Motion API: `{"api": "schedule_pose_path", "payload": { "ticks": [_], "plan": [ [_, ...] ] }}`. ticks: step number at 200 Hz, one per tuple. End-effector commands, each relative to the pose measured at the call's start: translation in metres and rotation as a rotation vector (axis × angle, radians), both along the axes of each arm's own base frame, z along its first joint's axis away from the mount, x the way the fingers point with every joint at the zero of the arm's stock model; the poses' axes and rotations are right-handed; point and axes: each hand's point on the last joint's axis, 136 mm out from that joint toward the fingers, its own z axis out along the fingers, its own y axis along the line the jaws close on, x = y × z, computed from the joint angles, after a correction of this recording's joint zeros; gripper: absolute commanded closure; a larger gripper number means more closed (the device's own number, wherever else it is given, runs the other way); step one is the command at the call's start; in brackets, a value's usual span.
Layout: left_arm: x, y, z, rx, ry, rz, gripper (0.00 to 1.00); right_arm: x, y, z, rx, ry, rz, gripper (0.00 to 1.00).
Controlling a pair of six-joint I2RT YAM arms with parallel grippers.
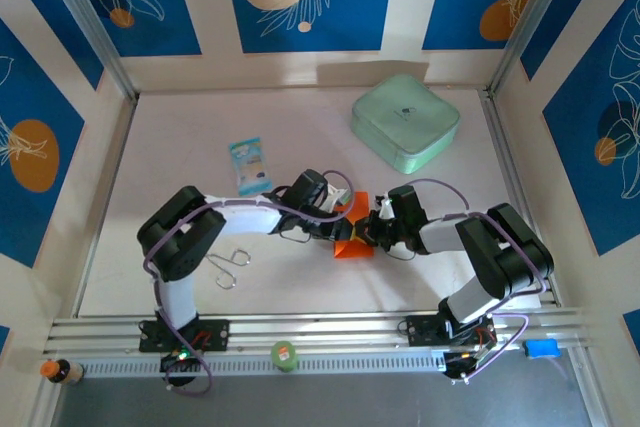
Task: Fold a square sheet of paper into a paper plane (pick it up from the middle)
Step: Fold the triangle a second time at the center of the table.
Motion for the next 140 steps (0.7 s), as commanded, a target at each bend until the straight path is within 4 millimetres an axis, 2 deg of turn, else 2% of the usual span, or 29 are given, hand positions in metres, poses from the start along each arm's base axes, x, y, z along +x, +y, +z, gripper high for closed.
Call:
{"api": "schedule_pose_path", "payload": {
  "ticks": [1, 41, 82, 140],
  "plan": [
    [-0.012, -0.008, -0.005, -0.007, 0.073, -0.052, 0.90, -0.019, -0.018, -0.027, -0.101, 0.093, -0.021, 1.00],
    [-0.017, -0.003, -0.015, 0.035, 0.082, -0.061, 0.90, -0.019, -0.018, -0.027, -0.105, 0.097, -0.021, 1.00],
    [-0.011, 0.010, -0.011, 0.073, 0.011, 0.000, 1.00, -0.019, -0.019, -0.026, -0.109, 0.094, -0.025, 1.00],
    [-0.010, 0.005, -0.013, 0.060, 0.025, -0.010, 1.00, -0.019, -0.019, -0.025, -0.107, 0.091, -0.023, 1.00]
  ]
}}
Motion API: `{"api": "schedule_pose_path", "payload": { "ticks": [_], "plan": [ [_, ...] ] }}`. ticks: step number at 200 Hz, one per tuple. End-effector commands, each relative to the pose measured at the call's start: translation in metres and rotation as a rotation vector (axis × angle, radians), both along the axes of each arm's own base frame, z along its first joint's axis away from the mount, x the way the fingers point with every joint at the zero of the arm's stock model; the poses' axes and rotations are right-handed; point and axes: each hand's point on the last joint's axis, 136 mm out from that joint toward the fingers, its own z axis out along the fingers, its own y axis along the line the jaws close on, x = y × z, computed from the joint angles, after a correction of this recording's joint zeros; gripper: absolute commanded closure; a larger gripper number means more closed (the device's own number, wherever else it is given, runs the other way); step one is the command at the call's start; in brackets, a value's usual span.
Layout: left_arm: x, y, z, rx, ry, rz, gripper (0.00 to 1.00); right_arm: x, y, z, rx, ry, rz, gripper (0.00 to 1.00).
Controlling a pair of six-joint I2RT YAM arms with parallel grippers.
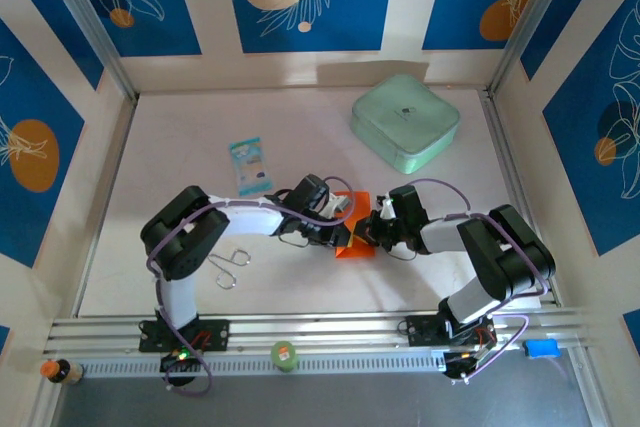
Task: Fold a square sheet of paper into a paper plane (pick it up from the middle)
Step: Fold the triangle a second time at the center of the table.
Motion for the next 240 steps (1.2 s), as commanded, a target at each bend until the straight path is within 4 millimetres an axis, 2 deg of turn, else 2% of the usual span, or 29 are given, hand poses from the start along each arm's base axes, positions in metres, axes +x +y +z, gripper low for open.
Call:
{"api": "schedule_pose_path", "payload": {
  "ticks": [1, 35, 97, 172, 240],
  "plan": [
    [0.000, -0.003, 0.004, -0.005, -0.016, -0.010, 1.00, -0.019, -0.016, -0.025, -0.095, 0.091, -0.019, 1.00],
    [-0.003, -0.007, 0.000, -0.013, 0.015, -0.034, 0.99, -0.019, -0.016, -0.024, -0.096, 0.091, -0.020, 1.00],
    [-0.010, 0.001, -0.017, 0.036, 0.043, -0.046, 0.98, -0.019, -0.016, -0.025, -0.099, 0.094, -0.021, 1.00],
    [-0.016, 0.002, -0.017, 0.026, 0.065, -0.061, 0.97, -0.019, -0.017, -0.027, -0.106, 0.099, -0.024, 1.00],
    [-0.032, 0.017, -0.032, 0.060, 0.110, -0.071, 0.96, -0.020, -0.019, -0.028, -0.113, 0.103, -0.025, 1.00]
  ]
}}
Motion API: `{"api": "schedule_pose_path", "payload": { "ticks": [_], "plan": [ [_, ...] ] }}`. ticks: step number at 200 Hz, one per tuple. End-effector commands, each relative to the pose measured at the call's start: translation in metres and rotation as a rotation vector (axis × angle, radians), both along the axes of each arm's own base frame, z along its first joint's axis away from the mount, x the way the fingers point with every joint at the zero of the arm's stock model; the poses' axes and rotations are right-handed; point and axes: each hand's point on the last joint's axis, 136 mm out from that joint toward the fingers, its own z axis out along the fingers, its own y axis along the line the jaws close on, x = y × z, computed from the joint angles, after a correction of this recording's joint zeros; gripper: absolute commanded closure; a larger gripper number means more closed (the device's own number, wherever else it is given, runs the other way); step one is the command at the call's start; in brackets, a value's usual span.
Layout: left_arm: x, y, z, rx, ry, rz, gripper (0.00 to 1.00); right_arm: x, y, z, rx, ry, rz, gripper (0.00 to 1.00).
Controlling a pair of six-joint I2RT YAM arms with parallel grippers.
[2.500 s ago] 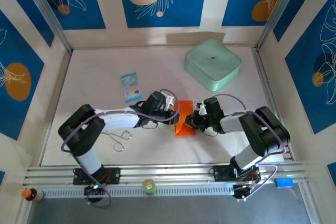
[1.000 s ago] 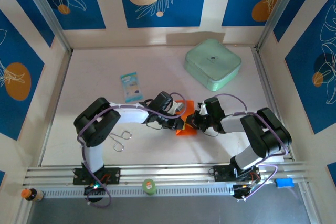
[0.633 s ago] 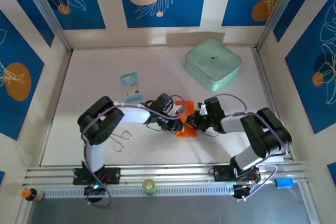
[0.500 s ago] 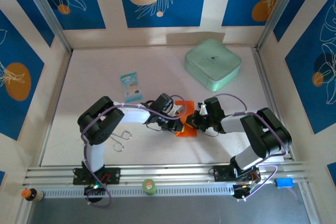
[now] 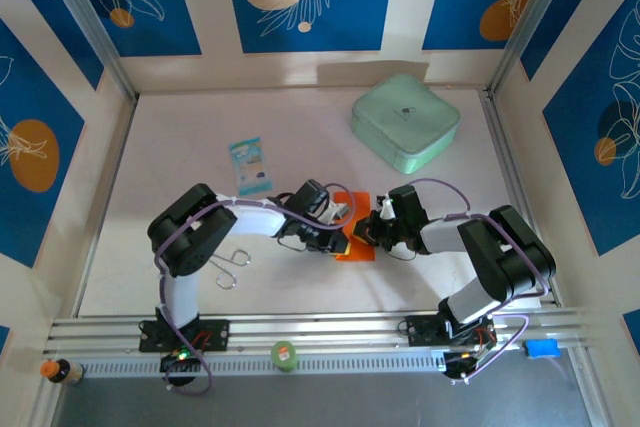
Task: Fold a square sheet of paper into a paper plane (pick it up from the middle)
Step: Fold the triangle a second time at the center of the table.
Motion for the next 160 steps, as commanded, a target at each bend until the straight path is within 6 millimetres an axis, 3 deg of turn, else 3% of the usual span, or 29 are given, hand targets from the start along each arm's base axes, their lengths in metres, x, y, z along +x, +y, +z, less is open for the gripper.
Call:
{"api": "schedule_pose_path", "payload": {
  "ticks": [1, 62, 109, 160],
  "plan": [
    [-0.017, 0.009, -0.009, 0.021, 0.045, -0.032, 0.96, -0.020, -0.018, -0.028, -0.103, 0.103, -0.018, 1.00],
    [-0.026, 0.015, -0.011, 0.010, 0.065, -0.036, 0.95, -0.020, -0.018, -0.028, -0.106, 0.106, -0.018, 1.00],
    [-0.023, 0.007, 0.004, -0.045, 0.044, -0.040, 0.94, -0.020, -0.017, -0.027, -0.105, 0.104, -0.016, 1.00],
    [-0.034, 0.018, -0.003, -0.008, 0.073, -0.050, 0.94, -0.020, -0.018, -0.026, -0.107, 0.102, -0.017, 1.00]
  ]
}}
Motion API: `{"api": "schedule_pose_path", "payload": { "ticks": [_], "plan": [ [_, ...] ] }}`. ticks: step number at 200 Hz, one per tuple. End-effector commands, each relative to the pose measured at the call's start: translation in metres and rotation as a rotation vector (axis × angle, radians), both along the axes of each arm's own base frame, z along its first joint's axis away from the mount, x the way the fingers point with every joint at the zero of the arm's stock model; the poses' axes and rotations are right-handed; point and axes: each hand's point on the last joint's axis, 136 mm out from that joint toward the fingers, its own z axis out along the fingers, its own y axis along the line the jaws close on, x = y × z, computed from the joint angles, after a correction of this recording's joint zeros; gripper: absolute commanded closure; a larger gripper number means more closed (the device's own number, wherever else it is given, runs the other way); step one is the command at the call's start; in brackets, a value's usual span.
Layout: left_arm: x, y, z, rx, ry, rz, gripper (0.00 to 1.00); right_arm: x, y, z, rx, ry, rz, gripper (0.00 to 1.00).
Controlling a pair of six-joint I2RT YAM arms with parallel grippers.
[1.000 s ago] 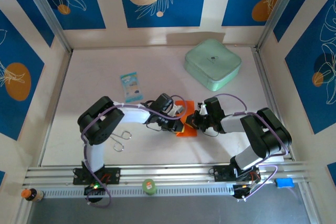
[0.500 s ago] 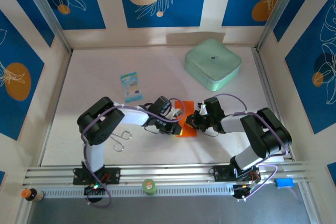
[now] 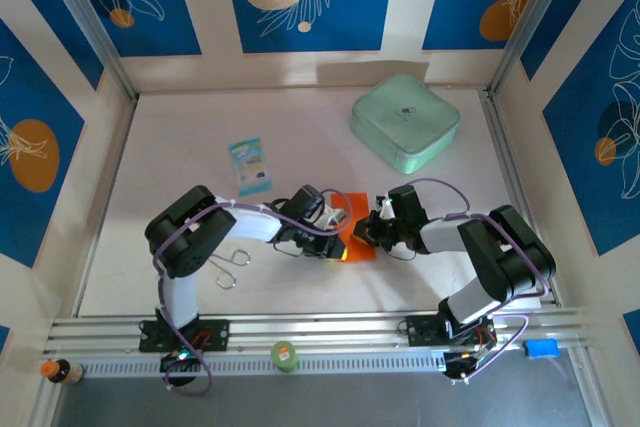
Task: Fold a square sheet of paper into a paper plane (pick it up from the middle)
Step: Fold the triangle a second time at the center of the table.
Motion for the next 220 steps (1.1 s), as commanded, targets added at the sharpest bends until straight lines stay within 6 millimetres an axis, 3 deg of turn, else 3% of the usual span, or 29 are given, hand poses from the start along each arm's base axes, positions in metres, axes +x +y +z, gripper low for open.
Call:
{"api": "schedule_pose_path", "payload": {
  "ticks": [1, 85, 138, 191, 220],
  "plan": [
    [-0.022, 0.011, 0.000, 0.023, 0.061, -0.035, 0.94, -0.020, -0.018, -0.025, -0.102, 0.096, -0.019, 1.00],
    [-0.031, 0.020, -0.007, 0.093, 0.042, -0.075, 0.94, -0.020, -0.016, -0.025, -0.103, 0.095, -0.014, 1.00],
    [-0.010, -0.003, 0.050, -0.105, -0.078, -0.016, 0.95, -0.019, -0.015, -0.023, -0.099, 0.091, -0.010, 1.00],
    [0.021, -0.020, 0.033, -0.059, -0.072, 0.041, 0.94, -0.019, -0.015, -0.022, -0.096, 0.087, -0.012, 1.00],
    [0.024, -0.023, 0.016, -0.022, -0.044, 0.036, 0.94, -0.019, -0.013, -0.021, -0.089, 0.086, -0.006, 1.00]
  ]
}}
